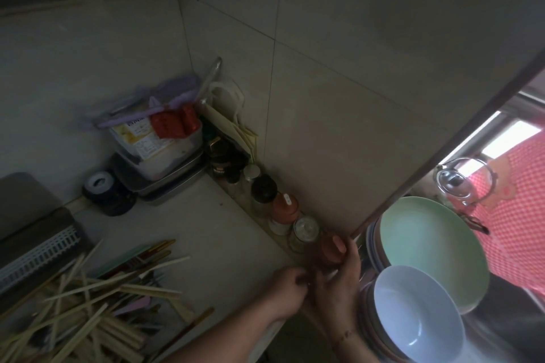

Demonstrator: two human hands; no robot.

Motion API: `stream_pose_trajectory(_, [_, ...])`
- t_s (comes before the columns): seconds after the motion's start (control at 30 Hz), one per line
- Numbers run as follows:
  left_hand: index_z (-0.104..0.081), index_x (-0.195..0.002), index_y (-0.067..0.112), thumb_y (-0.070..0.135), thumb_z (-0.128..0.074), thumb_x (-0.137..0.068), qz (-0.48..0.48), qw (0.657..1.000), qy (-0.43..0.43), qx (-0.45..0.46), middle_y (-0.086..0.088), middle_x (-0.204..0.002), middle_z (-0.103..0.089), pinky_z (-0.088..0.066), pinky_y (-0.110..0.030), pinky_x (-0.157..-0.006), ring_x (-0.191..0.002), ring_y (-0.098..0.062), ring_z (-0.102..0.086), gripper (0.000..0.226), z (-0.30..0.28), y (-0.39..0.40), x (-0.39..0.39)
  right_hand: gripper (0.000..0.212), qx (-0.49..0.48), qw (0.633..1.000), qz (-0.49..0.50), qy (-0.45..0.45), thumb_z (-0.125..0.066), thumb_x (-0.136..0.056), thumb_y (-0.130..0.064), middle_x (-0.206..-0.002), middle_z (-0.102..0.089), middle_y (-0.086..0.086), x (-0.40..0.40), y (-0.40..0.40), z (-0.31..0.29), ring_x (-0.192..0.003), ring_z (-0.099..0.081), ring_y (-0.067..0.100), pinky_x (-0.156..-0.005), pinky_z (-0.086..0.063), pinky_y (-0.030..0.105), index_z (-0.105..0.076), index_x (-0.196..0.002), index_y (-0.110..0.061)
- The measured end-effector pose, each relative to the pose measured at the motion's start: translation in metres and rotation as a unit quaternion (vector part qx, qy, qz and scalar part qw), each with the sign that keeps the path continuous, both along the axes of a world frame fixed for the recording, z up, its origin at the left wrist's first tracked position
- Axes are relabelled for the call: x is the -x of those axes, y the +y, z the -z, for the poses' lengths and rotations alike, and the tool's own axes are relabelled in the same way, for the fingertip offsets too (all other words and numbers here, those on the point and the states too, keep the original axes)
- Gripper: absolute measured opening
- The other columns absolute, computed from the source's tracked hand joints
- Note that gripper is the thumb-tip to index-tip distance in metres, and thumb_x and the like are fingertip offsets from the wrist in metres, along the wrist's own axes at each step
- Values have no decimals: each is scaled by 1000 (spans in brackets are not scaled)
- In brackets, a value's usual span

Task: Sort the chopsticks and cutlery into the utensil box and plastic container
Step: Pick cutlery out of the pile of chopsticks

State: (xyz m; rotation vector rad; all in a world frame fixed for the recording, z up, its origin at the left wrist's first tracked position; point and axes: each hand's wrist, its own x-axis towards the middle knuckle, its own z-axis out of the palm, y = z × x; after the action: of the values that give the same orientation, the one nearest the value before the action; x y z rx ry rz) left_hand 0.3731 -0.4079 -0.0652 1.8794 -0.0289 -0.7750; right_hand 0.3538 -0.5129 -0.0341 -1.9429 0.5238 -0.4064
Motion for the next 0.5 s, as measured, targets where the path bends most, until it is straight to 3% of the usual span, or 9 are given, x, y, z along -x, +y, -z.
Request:
stream_pose_trajectory(0.07, [-71,-88,37,29,-58,-65,-53,997,13,46,4,-100,-73,-52,-42,-94,-99,-14,-67,27,2,1,-6,84,-9,1000,-10,3,-55,-59,-9,-130,-53,1,1,0,2,-123,-48,16,-106,-39,47,-36,-140,-21])
stream_pose_trajectory(0.13, [-64,-100,39,21,-57,-66,-71,994,13,77,12,-103,-70,-50,-35,-97,-102,-8,-65,39,-9,0,-8,87,-13,1000,-8,0,-51,-57,-6,-131,-52,3,2,2,3,-124,-47,16,-107,-37,47,-35,-141,-19])
stream_pose_trajectory(0.27, [-50,-108,52,24,-52,-78,-26,997,-18,74,30,-108,-63,-45,-21,-99,-108,5,-57,41,-19,-4,-5,85,12,1000,2,-6,-53,-56,-5,-129,-50,3,1,2,8,-121,-46,20,-106,-36,49,-37,-139,-16])
stream_pose_trajectory(0.4, [-47,-115,46,5,-51,-93,-21,998,-24,57,8,-125,-59,-41,-20,-102,-120,-6,-52,47,-20,-4,-6,86,0,1000,15,2,-52,-56,-6,-131,-48,7,2,1,8,-123,-45,22,-107,-35,51,-36,-140,-12])
stream_pose_trajectory(0.5, [-50,-120,39,12,-53,-88,-21,998,-15,56,5,-126,-60,-42,-24,-104,-122,-9,-54,42,-21,0,-6,86,-22,999,27,14,-60,-60,-13,-133,-46,15,3,4,6,-125,-43,29,-107,-33,53,-32,-141,-7])
